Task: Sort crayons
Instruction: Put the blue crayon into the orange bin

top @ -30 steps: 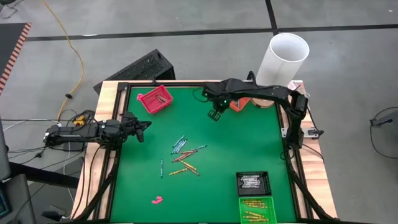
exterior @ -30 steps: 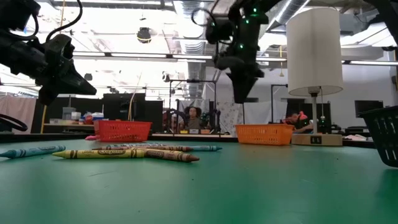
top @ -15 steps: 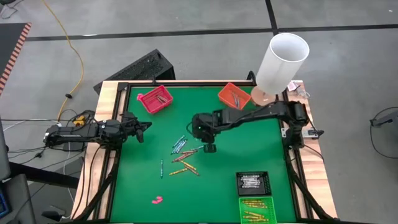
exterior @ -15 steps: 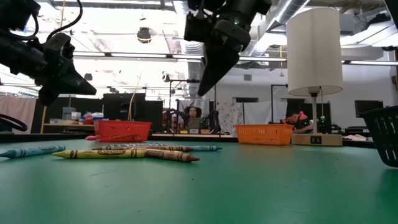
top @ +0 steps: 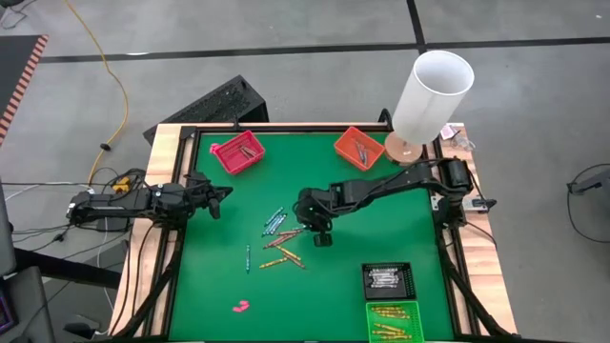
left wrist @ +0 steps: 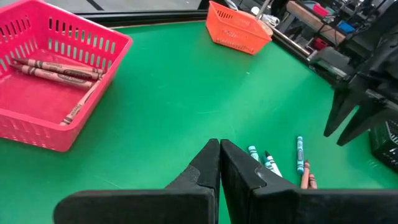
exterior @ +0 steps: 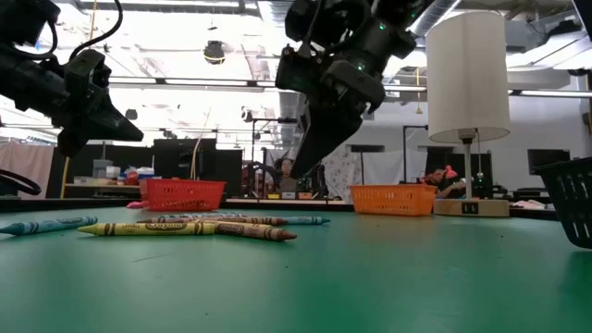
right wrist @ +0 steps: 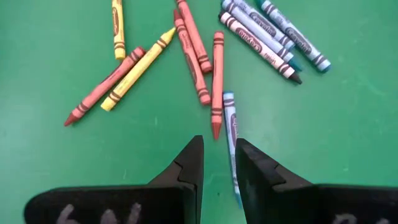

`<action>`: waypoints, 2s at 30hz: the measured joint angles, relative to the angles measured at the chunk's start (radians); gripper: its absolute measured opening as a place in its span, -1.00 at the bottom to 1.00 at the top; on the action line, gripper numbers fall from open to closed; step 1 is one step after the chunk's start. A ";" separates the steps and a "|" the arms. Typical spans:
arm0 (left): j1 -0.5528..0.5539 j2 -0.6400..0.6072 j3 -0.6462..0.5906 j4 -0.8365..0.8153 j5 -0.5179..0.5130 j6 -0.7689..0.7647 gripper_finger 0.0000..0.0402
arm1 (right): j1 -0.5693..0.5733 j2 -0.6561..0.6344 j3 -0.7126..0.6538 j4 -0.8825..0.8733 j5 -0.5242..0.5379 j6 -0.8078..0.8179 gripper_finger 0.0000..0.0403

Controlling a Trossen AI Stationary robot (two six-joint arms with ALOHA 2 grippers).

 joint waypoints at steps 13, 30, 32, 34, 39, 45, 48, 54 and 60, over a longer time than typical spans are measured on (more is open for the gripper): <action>0.000 0.000 0.000 -0.001 -0.003 0.000 -1.00 | 0.000 0.072 -0.032 0.095 0.033 -0.017 -0.57; 0.000 0.033 0.001 -0.002 -0.003 -0.016 -1.00 | 0.009 0.143 -0.025 0.061 0.097 0.003 -0.59; 0.000 0.033 0.001 -0.002 -0.004 -0.015 -1.00 | 0.010 0.143 -0.025 0.049 0.121 0.008 -0.63; 0.000 0.033 0.001 0.001 -0.004 -0.015 -1.00 | 0.010 0.143 -0.025 0.036 0.133 0.013 -0.70; 0.000 0.033 0.001 -0.001 -0.005 -0.015 -1.00 | 0.009 0.145 -0.025 0.017 0.136 0.063 -0.89; 0.000 0.033 0.001 -0.001 -0.005 -0.015 -1.00 | 0.007 0.135 -0.027 0.029 0.137 0.121 -0.97; 0.000 0.033 0.001 -0.001 -0.005 -0.016 -1.00 | 0.001 0.122 -0.030 0.032 0.136 0.127 -0.98; 0.000 0.033 0.001 -0.001 -0.006 -0.020 -1.00 | -0.033 0.070 -0.035 0.018 0.158 0.150 -0.99; 0.000 0.032 0.001 0.000 -0.006 -0.026 -1.00 | -0.076 0.012 -0.031 0.005 0.166 0.170 -0.99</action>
